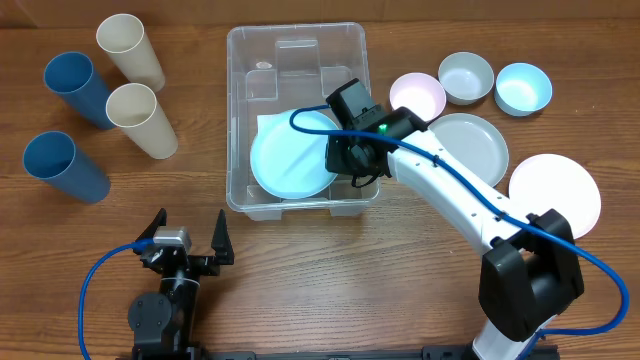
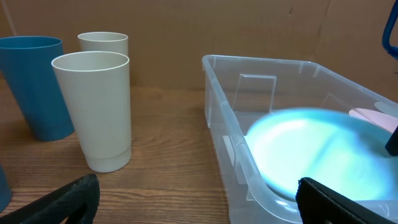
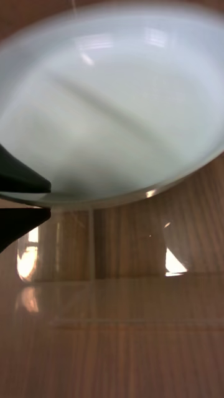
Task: Pack container
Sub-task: 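Lift the light-blue plate with the right gripper and lower it into the bin, then release the plate and move the right gripper to the grey plate rim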
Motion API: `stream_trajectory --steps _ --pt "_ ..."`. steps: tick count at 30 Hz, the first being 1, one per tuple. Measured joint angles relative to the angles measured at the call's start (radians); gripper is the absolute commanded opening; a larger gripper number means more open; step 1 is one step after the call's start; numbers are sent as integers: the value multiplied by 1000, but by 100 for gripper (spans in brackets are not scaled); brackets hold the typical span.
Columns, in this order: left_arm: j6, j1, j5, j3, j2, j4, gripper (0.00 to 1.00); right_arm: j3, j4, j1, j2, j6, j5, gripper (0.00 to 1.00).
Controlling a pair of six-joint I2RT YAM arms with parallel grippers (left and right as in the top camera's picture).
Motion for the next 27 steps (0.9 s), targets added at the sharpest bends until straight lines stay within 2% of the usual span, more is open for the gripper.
stream_trajectory --steps 2,5,10,12,16,19,20,22,27 --pt "0 0 0 0 0 0 100 -2 -4 6 3 -2 3 36" --pt "0 0 0 0 0 0 100 -2 -3 6 4 -5 8 44" --pt "0 0 0 0 0 0 100 -3 -5 6 4 -31 15 46" --pt "0 0 0 0 0 0 100 9 -41 6 6 -52 15 51" --pt "0 0 0 0 0 0 100 204 -237 3 24 -84 26 59" --pt "0 0 0 0 0 0 100 444 -388 -26 21 -87 38 68" --pt "0 0 0 0 0 1 100 501 -442 -48 21 -84 43 71" --pt "0 0 0 0 0 0 100 591 -562 -149 14 -61 70 72" --pt "0 0 0 0 0 0 100 544 -658 -443 13 1 113 73"
